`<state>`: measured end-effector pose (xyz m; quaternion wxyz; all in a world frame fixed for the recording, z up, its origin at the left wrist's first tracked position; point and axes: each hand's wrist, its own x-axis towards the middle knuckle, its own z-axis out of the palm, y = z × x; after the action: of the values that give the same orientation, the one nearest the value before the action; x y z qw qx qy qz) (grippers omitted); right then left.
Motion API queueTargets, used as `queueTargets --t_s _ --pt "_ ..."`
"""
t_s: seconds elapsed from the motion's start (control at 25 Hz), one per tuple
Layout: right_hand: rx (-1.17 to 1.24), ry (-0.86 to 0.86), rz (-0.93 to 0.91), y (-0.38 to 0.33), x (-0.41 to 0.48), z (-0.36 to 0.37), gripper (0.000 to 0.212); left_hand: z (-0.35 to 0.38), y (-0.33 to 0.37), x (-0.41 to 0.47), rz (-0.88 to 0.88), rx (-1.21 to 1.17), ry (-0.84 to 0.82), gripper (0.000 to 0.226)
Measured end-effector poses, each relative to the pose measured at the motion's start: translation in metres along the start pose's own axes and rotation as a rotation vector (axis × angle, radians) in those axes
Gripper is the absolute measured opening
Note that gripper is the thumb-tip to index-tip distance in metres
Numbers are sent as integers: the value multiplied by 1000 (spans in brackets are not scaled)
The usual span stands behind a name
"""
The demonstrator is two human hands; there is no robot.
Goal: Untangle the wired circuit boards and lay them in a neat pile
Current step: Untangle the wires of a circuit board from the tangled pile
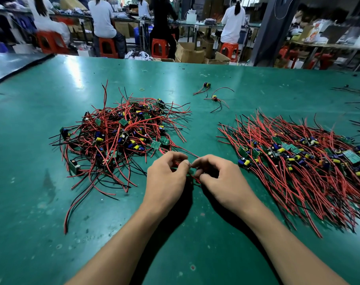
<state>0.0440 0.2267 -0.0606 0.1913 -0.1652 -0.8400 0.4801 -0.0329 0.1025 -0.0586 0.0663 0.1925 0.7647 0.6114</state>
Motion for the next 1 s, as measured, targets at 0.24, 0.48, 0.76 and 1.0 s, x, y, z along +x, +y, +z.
queueTargets --t_s 0.24,0.48,0.76,1.0 --pt "422 141 148 -3 9 -4 7 3 7 -13 150 -18 -403 22" --pt "662 -44 262 -8 5 -11 33 2 10 -16 209 -1 -713 11" --pt "922 -13 422 -10 13 -23 21 -2 9 -5 -214 -578 -362 19" --pt "814 -381 337 -17 -1 -12 23 3 11 -6 -322 -735 -257 26"
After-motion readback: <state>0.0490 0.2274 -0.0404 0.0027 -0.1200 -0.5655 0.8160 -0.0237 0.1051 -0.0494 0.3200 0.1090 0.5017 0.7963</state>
